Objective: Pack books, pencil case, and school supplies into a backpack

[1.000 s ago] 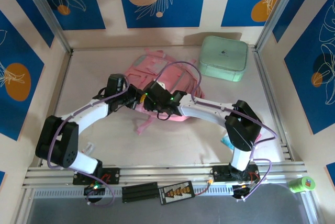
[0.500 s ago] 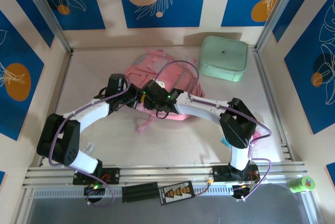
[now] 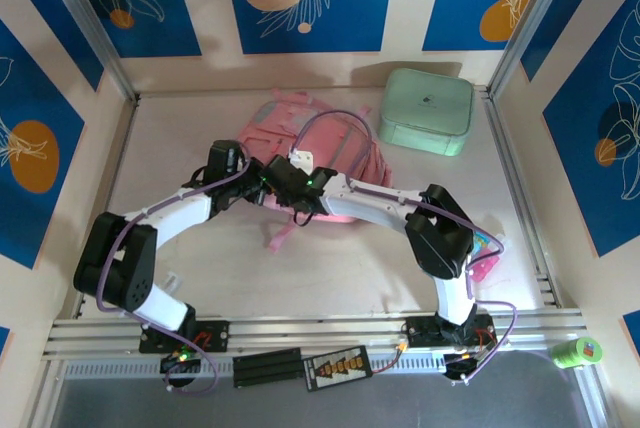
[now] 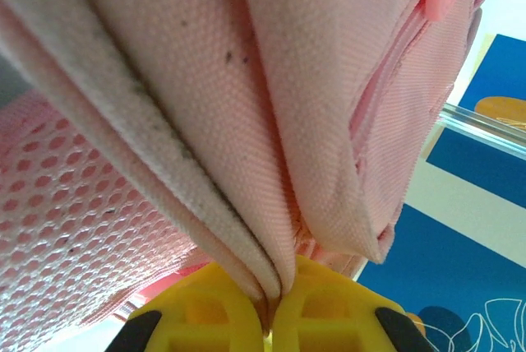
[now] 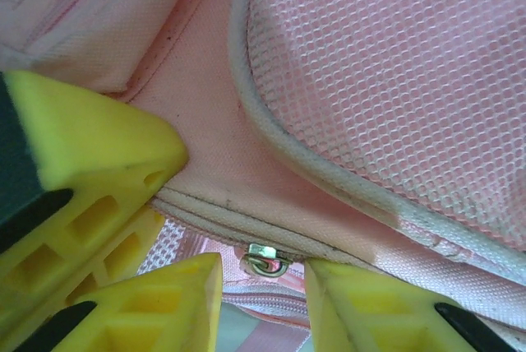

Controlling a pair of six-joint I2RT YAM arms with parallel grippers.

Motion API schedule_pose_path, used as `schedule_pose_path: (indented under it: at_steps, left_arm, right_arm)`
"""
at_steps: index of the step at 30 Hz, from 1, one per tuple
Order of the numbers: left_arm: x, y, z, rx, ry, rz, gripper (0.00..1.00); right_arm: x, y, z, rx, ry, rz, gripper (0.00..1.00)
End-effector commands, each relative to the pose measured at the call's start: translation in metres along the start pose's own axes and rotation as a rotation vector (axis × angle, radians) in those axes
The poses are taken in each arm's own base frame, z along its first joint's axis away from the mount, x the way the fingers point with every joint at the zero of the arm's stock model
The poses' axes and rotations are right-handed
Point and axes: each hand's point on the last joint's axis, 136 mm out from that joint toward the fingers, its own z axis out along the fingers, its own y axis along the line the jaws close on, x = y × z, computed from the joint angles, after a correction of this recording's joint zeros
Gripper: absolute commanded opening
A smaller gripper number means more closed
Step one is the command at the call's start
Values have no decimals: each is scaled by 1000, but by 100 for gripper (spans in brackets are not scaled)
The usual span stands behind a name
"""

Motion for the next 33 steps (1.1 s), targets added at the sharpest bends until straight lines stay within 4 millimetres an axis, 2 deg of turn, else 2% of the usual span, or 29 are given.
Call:
schedule_pose_path:
  at_steps: [1,5,9,12,20,30,33]
  left_arm:
    - [23,-23,-4,79,102,14,0]
    - [22,-25,-3,85,100,14,0]
    - [22,-24,-2,84,97,14,0]
    - [20,-23,-1,81,94,13,0]
    - [18,-18,2,69,90,10,0]
    - [12,-11,0,48,66,20,0]
    - [12,-12,0,50,69,26,0]
  right_arm:
    - [-14,-37,12,167,-62,29,34]
    - [-11,-50,9,225,-57,71,33]
    - [-9,-59,6,246,-58,84,24]
    - [-7,-62,3,247,-55,86,21]
    - [3,-74,-6,233,-32,77,20]
    - [21,-117,-22,287,-10,103,22]
    - [18,-105,-24,226,-21,41,26]
